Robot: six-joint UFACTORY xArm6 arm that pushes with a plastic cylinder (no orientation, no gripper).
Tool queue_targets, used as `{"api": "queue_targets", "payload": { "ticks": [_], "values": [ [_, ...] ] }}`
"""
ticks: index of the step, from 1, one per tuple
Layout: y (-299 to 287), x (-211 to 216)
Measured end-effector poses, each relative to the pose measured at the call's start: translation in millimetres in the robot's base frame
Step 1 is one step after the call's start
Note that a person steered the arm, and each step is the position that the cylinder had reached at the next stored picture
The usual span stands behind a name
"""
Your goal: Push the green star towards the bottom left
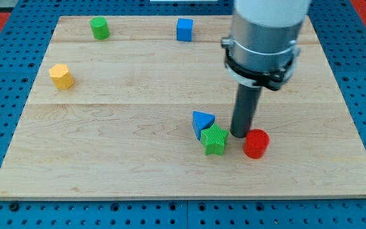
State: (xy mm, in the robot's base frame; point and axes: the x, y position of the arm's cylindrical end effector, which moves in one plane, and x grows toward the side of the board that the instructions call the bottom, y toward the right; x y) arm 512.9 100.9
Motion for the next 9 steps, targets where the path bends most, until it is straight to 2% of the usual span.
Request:
{"api": "queue_targets", "payload": {
  "ticks": [1,2,9],
  "values": [
    [22.1,19.0],
    [14.4,19.6],
    [-70.4,12.6]
  ]
}}
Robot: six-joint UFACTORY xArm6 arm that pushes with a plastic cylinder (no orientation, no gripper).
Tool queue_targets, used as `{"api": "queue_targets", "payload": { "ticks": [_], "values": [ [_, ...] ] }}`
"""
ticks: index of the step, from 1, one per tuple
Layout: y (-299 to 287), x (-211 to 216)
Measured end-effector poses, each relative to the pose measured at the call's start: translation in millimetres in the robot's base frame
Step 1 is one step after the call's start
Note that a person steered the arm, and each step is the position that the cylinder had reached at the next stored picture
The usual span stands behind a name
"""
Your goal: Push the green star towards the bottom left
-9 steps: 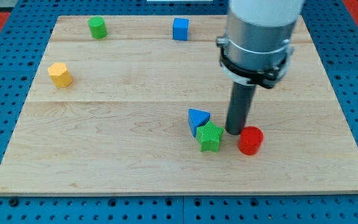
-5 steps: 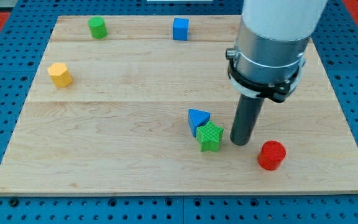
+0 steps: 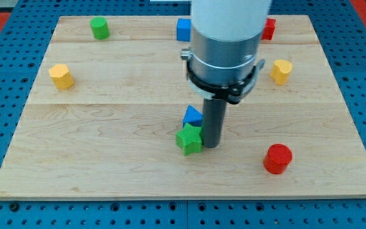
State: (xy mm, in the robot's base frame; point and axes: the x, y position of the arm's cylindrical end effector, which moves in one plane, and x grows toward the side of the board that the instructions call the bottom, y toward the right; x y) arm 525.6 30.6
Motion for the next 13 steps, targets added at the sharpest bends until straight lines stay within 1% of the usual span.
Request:
{"api": "queue_targets", "payload": {
  "ticks": [1,3,7,9,10,11,12,13],
  "values": [
    [-16.0,-2.6],
    [-18.5,-14.6],
    [-46.1,-34.9],
    [-58.5,-24.7],
    [-86.8,-23.0],
    [-72.9,-20.7],
    [-44.0,-20.7],
    [-43.5,-20.7]
  ]
}}
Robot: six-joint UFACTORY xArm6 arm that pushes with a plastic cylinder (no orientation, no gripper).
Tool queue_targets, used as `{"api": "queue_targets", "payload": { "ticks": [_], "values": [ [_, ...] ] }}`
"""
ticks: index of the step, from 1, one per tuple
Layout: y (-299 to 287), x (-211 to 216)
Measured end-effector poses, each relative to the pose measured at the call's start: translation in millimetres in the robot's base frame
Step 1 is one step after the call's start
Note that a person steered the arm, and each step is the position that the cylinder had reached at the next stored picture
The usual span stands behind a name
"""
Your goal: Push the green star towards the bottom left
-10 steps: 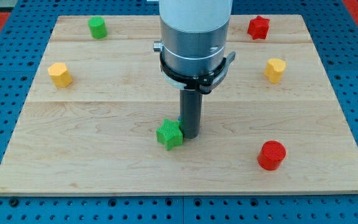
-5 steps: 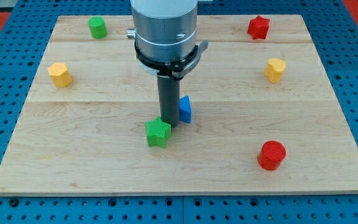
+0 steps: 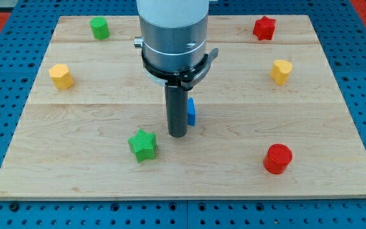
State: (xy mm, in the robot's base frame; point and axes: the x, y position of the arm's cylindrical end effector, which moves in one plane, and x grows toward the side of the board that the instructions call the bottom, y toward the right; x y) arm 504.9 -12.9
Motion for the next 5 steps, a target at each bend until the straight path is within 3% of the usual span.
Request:
{"api": "queue_targets", "payload": {
  "ticks": [3,4,5],
  "values": [
    [55.6,6.4],
    [43.5,23.0],
    [-13.8,31.9]
  ]
}}
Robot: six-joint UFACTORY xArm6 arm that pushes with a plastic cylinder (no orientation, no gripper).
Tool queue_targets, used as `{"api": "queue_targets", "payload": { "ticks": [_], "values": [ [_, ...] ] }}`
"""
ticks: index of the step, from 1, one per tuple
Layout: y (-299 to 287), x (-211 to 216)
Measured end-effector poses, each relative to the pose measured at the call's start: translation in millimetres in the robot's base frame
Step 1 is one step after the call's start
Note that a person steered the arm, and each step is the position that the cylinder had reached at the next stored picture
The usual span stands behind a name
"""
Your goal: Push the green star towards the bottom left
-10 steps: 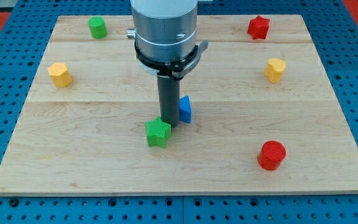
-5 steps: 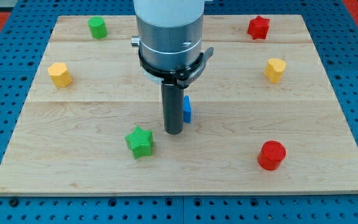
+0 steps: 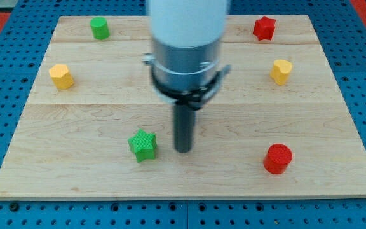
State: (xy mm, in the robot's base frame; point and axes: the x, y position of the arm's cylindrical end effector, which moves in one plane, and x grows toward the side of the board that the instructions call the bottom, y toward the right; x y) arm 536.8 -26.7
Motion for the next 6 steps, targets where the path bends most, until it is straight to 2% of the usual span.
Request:
{"api": "queue_targets", "payload": {
  "ticks": [1,2,3,4,5,6],
  "values": [
    [-40.5,12.0],
    [-96.1,-0.2],
    [-62.3,-22.3],
    [-83.8,-40.8],
    [-117.3,-28.1],
    [-123.4,-12.2]
  ]
}}
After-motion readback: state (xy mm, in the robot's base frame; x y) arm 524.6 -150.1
